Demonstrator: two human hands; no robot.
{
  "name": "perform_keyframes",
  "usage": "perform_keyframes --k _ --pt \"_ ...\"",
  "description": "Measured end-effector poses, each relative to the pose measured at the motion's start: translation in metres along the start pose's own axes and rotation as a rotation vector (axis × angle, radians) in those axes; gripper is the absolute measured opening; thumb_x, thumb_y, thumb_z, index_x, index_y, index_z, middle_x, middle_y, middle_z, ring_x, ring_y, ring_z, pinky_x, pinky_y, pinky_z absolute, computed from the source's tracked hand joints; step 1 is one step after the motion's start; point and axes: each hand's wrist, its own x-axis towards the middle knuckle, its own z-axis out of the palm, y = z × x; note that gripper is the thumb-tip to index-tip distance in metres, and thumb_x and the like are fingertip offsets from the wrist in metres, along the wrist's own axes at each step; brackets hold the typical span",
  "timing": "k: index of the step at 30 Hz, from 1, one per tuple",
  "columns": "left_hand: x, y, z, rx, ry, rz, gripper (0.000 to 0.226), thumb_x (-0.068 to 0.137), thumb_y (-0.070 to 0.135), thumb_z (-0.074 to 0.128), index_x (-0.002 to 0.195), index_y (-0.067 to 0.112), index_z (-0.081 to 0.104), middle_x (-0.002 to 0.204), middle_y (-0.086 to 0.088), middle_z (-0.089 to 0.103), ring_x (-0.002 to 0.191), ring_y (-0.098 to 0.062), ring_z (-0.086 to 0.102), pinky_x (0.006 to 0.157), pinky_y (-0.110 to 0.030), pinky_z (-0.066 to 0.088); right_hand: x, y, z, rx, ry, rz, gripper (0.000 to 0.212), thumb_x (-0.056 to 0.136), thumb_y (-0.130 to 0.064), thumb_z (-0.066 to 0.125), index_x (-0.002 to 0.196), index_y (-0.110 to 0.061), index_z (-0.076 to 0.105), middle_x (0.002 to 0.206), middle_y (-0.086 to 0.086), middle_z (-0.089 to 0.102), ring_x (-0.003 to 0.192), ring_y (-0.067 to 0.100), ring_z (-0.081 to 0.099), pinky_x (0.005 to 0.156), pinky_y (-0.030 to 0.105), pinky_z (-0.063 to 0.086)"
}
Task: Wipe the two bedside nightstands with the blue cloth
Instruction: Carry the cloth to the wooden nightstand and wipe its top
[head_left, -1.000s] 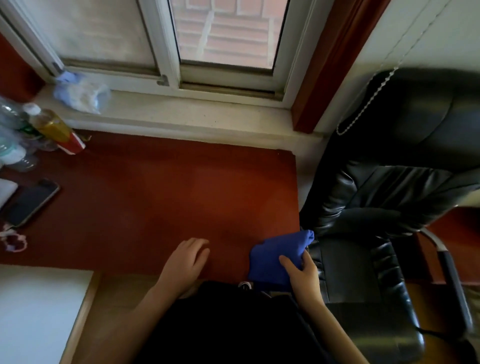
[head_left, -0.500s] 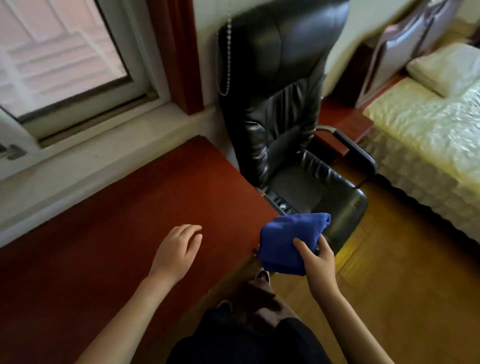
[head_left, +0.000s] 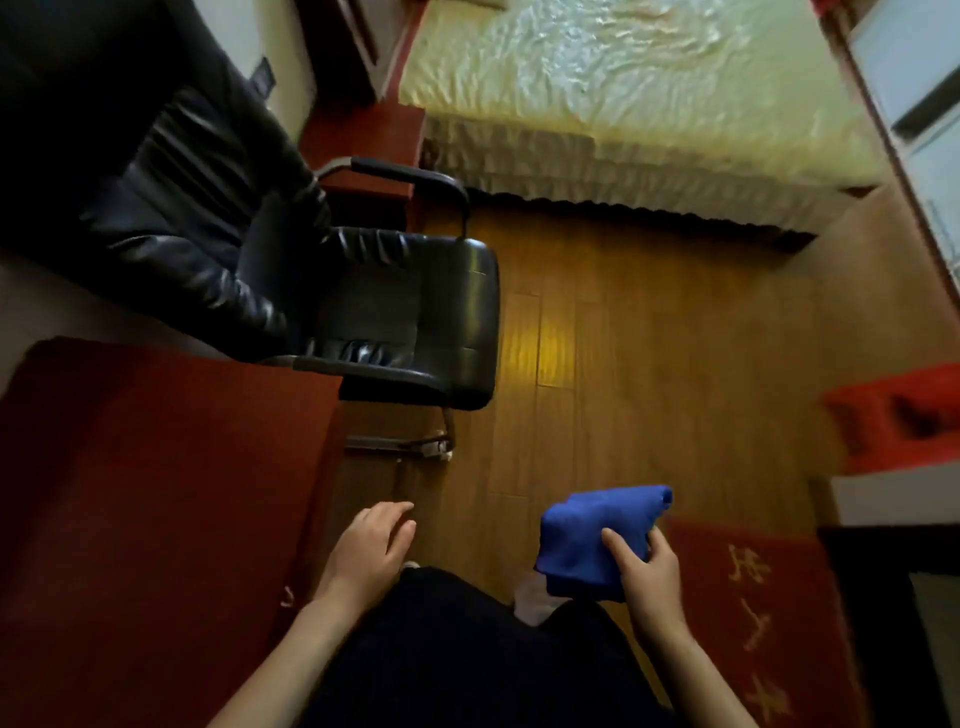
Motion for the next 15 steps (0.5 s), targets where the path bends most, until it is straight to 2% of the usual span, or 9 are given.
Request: perform_keyframes --k 3,6,12,15 --pt "0.021 0.04 0.031 0.033 -0.057 0.057 0.041 0.099 0.036 0.041 0.133 0.018 0.054 0.13 0.004 0.06 0.122 -0.01 0.052 0.098 -0.027 0.045 0.013 0.03 -0.053 0.03 0.158 0.071 0.031 0.085 -0.011 0.072 0.113 -0.005 0.061 0.105 0.014 0.071 0.093 0.025 0.068 0.085 0.048 0.055" --pt "0.045 0.089 0.06 0.022 -0.072 0.09 0.038 0.099 0.034 0.042 0.131 0.018 0.055 0.126 0.003 0.061 0.119 -0.01 0.054 0.093 -0.025 0.044 0.03 0.046 -0.107 0.053 0.235 0.119 0.038 0.084 -0.012 0.072 0.12 -0.005 0.059 0.107 0.012 0.069 0.096 0.027 0.068 0.088 0.05 0.055" --pt "0.075 0.168 0.106 -0.098 -0.08 0.018 0.034 0.1 0.031 0.042 0.127 0.018 0.058 0.123 0.0 0.062 0.113 -0.013 0.055 0.089 -0.028 0.045 0.09 0.042 -0.187 0.062 0.283 0.097 0.045 0.085 -0.007 0.07 0.126 0.001 0.055 0.115 0.018 0.065 0.104 0.032 0.063 0.086 0.041 0.052" --pt "0.084 0.188 0.111 -0.123 -0.059 -0.036 0.033 0.1 0.03 0.043 0.125 0.018 0.06 0.123 0.0 0.062 0.112 -0.014 0.056 0.09 -0.029 0.045 0.122 0.02 -0.2 0.068 0.202 0.037 0.041 0.086 -0.005 0.068 0.125 0.001 0.056 0.114 0.016 0.066 0.103 0.028 0.065 0.073 0.027 0.055"
